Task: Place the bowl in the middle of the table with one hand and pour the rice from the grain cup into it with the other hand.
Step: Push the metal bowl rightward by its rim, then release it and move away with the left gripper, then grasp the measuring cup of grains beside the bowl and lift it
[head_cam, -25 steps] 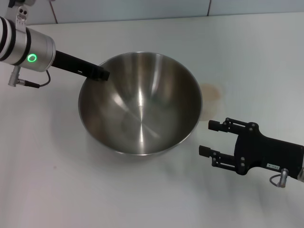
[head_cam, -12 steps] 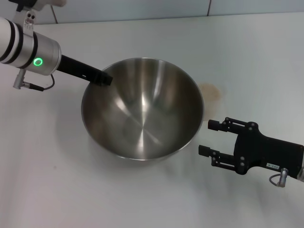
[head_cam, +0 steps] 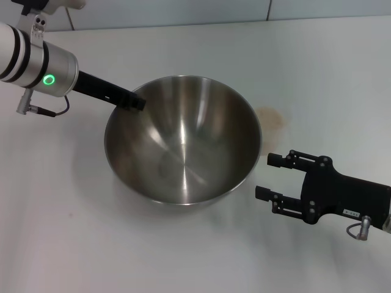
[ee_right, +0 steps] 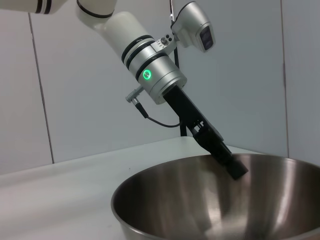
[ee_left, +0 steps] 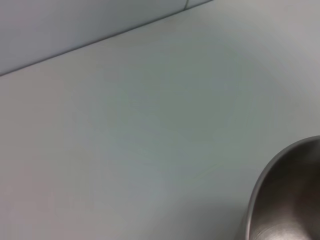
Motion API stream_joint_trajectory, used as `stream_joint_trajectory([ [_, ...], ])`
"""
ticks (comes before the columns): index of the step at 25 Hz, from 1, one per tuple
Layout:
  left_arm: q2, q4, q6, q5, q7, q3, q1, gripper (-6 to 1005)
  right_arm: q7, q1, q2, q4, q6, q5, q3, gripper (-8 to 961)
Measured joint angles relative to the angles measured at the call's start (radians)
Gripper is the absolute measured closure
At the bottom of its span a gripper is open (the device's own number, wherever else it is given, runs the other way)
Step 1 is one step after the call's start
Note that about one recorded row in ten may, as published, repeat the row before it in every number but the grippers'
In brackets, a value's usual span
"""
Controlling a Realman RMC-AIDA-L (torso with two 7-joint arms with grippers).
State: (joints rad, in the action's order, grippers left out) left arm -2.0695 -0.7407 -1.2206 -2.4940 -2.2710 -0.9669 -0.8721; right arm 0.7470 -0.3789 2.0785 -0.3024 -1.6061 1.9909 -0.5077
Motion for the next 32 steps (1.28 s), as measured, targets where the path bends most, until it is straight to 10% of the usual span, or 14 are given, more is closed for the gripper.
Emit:
stream_joint_trajectory([
  [19,0.009,-0.233,-0.027,0.197,0.049,0.013,0.149,438,0.000,0.002,0.000,0.000,0.001,-0.003,0.003,267],
  [26,0.025,-0.317,-0.094,0.623,0.346,0.141,0.350,186,0.000,-0.002,0.000,-0.001,0.007,-0.003,0.009,266],
  [32,0.065,-0.188,-0.307,0.881,0.597,0.264,0.472,186,0.000,-0.003,0.000,-0.003,0.008,-0.004,0.011,267],
])
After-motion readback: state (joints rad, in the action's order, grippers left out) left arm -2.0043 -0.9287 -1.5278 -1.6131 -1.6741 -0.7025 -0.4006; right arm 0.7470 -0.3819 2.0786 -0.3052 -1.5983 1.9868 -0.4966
